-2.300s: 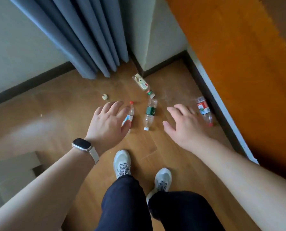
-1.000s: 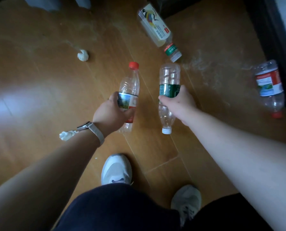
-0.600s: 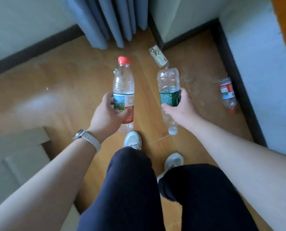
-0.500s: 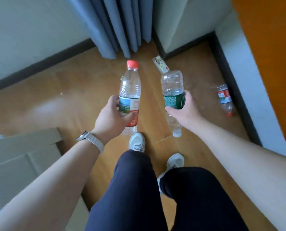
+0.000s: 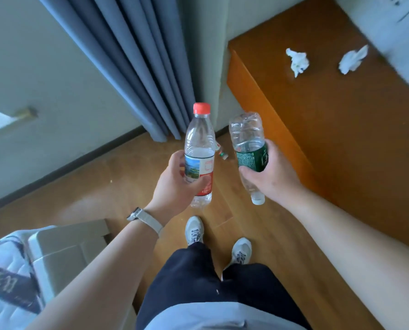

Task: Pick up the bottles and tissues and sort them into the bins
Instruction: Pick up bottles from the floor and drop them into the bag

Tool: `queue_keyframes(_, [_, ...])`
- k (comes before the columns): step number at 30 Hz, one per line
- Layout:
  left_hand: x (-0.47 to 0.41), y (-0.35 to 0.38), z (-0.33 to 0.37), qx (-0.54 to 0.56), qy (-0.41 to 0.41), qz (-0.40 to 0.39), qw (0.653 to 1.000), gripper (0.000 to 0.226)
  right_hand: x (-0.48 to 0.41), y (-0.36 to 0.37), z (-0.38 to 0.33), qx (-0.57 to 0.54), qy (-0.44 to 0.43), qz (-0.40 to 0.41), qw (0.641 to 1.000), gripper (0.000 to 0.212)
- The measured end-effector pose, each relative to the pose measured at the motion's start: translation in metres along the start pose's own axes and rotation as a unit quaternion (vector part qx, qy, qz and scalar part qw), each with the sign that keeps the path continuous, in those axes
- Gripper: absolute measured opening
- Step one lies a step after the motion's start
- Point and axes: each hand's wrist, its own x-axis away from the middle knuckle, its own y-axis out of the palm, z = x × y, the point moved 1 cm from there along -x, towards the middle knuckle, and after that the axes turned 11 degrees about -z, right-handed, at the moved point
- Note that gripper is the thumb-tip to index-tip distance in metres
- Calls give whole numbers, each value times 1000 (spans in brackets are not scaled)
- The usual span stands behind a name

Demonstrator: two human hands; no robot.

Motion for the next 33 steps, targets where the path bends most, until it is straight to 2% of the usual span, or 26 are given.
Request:
queue_keyframes(3, [19, 8, 41, 3, 16, 14, 1000, 58, 29, -39, -12, -21, -29, 37, 999, 53])
queue_keyframes(8, [47, 28, 101, -3, 60, 21, 998, 56, 77, -90, -11, -27, -60, 90, 994, 58])
queue_keyframes(13, [58, 45, 142, 46, 82, 9, 996, 50, 117, -124, -6, -31, -63, 133, 989, 59])
queue_keyframes(18, [43, 59, 180, 12, 123, -44, 991, 54, 144, -148, 2, -43, -31, 191, 980, 59])
queue_keyframes(22, [24, 65, 203, -6, 155, -114, 981, 59, 164, -160, 1, -5, 8, 238, 971, 66])
queue_keyframes(26, [5, 59, 220, -43, 189, -183, 964, 68, 176, -161, -9, -2, 68, 279, 958, 71])
queue_keyframes(33, [-19, 58, 238, -103, 239, -271, 927, 73, 206, -142, -26, -47, 148, 372, 915, 63])
